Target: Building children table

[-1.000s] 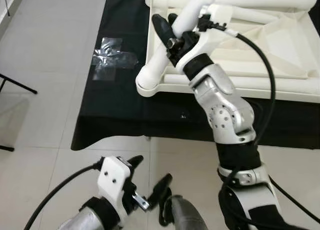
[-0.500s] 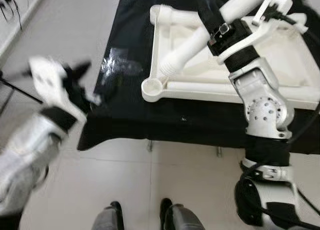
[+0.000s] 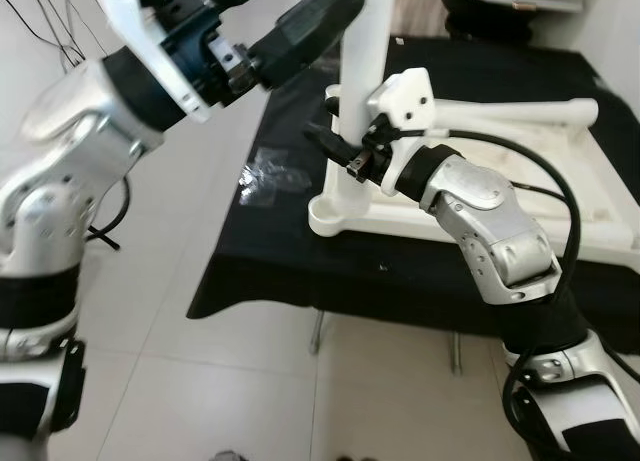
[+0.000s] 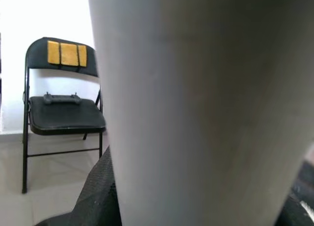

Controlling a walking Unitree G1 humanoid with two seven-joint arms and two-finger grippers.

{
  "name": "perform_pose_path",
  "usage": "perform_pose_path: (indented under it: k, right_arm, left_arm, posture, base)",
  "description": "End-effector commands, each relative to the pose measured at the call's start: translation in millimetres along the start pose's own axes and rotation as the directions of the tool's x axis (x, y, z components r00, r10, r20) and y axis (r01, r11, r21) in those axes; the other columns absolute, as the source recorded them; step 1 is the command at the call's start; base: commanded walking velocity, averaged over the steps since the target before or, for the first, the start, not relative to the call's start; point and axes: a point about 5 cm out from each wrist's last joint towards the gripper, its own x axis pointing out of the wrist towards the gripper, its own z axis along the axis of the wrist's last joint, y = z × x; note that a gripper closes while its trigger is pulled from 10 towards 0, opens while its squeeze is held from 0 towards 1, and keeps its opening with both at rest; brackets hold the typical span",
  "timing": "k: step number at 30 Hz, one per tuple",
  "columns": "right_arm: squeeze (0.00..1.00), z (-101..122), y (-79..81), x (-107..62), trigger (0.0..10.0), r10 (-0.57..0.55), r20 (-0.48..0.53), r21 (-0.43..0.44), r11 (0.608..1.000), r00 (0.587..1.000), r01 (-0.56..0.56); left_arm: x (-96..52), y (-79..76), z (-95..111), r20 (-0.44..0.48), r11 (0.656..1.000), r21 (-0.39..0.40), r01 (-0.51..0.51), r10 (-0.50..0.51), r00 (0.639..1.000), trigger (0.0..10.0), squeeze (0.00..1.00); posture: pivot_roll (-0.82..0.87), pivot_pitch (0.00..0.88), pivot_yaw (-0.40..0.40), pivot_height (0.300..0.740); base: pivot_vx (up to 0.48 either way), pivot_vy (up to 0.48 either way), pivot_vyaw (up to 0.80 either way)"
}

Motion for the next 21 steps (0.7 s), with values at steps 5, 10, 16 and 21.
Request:
perform_pose_path:
  k: [5, 10, 16, 21]
  right_arm:
    - [0.00, 9, 21.3, 8.7, 10.0, 0.082, 0.036, -0.094, 0.992, 0.996, -0.078]
    - [0.00, 7, 36.2, 11.4, 10.0, 0.131, 0.028, -0.127, 0.984, 0.991, -0.127]
    - [0.00, 3, 38.7, 13.1, 10.0, 0.123, 0.012, -0.136, 0.983, 0.992, -0.120]
    - [0.00, -8, 31.7, 15.6, 10.0, 0.038, -0.043, -0.144, 0.989, 0.998, -0.044]
  left_arm:
    - [17.9, 22.8, -18, -0.120, 0.990, 0.098, -0.102, 0.114, 0.986, 10.0, 0.00]
    - [20.8, 32.0, -32, -0.160, 0.982, 0.123, -0.146, 0.165, 0.973, 10.0, 0.00]
    - [21.2, 30.2, -40, -0.173, 0.983, 0.104, -0.151, 0.168, 0.971, 0.0, 0.00]
    - [20.3, 25.3, -45, -0.176, 0.985, 0.060, -0.163, 0.171, 0.969, 0.0, 0.00]
  posture:
    - [0.06, 0.000, -0.050, 0.740]
    - [0.05, 0.000, -0.045, 0.740]
    - [0.05, 0.000, -0.043, 0.740]
    - [0.06, 0.000, -0.047, 0.740]
  base:
    - [0.000, 0.000, 0.00]
    - [0.000, 0.000, 0.00]
    - [0.000, 0.000, 0.00]
    - [0.000, 0.000, 0.00]
